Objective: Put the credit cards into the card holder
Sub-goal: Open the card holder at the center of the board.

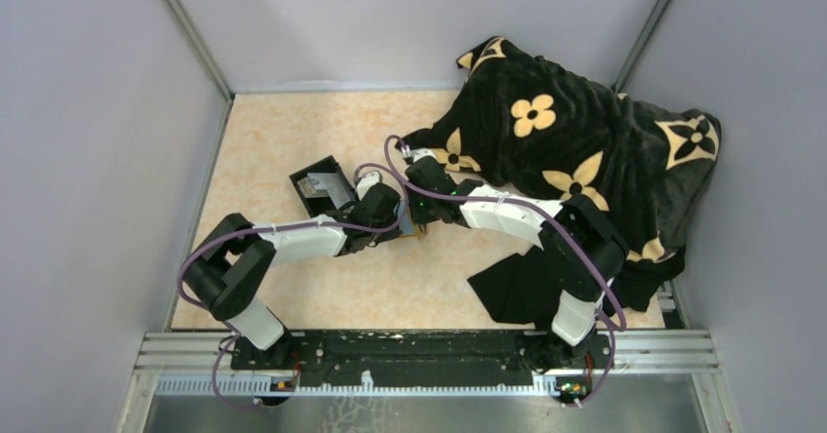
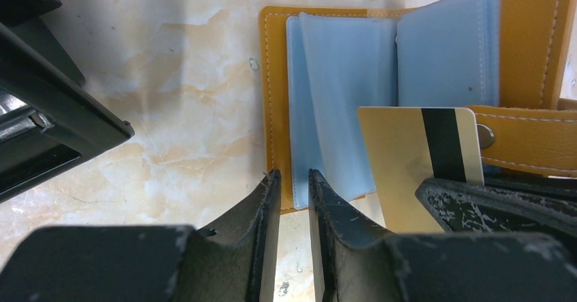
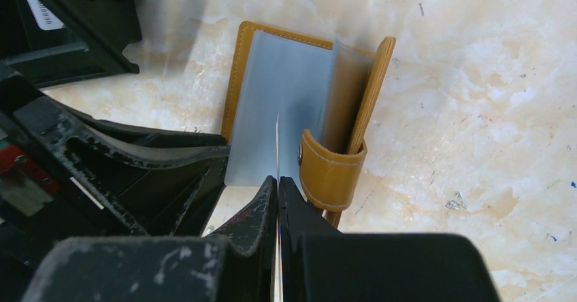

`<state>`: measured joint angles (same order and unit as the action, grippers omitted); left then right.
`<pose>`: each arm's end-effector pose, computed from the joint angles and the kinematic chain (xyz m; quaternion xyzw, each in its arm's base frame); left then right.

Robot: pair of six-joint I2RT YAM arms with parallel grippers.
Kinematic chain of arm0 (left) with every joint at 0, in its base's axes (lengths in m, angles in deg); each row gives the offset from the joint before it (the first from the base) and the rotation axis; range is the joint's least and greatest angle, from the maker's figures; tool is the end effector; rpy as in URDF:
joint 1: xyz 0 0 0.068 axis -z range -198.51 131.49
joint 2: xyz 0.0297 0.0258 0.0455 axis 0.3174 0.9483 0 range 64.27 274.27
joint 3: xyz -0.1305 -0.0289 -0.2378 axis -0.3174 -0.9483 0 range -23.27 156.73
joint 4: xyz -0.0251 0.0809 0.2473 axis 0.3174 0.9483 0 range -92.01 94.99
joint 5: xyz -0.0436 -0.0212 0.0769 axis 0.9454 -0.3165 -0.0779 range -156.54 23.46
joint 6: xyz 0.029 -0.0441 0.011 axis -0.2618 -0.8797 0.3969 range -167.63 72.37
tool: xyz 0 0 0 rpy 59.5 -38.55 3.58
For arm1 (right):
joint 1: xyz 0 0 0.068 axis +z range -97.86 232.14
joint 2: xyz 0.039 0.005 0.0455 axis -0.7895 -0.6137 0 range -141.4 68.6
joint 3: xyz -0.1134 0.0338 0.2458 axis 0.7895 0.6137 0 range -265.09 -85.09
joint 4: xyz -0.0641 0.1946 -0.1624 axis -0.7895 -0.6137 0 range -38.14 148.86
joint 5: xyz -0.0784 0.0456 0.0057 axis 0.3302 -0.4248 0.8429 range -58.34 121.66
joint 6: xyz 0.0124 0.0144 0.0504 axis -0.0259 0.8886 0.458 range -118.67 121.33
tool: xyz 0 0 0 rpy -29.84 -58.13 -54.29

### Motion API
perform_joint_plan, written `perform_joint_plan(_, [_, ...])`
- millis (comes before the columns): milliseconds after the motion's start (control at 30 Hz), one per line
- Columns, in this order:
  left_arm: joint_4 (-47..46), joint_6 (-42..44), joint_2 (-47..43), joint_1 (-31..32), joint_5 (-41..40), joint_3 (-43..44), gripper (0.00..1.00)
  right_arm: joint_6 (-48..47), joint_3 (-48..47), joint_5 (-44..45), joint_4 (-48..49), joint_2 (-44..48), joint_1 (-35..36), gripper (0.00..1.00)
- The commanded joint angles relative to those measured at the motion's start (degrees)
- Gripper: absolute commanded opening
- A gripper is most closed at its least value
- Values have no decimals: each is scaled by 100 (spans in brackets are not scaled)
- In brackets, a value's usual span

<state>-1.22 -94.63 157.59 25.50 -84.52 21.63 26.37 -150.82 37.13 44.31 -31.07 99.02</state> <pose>0.2328 -0.2097 0.1520 -0.0787 0.9241 -0.1428 0.3457 0.2579 0.2703 0.2049 -0.1603 0.9203 0.1717 0.3127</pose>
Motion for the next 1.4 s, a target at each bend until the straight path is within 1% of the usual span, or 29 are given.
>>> perform_joint_plan(0, [728, 112, 41, 5, -110, -211, 29, -86, -295, 275, 99, -29, 26, 0])
perform_joint_plan(333, [1223, 222, -672, 5, -405, -107, 29, -113, -272, 334, 112, 62, -103, 0])
perform_joint_plan(633, [1423, 308, -821, 10, -325, 218, 30, -62, -119, 138, 298, 48, -246, 0])
perform_joint_plan(967, [1107, 129, -535, 11, -5, 587, 30, -69, -43, -65, 392, 78, -349, 0])
perform_joint_plan(1200, [857, -51, -72, 8, 259, 828, 30, -104, -23, -101, 400, 140, -380, 0])
perform_joint_plan(1367, [657, -218, 157, 11, 343, 690, 29, -135, -5, -133, 410, 173, -406, 0])
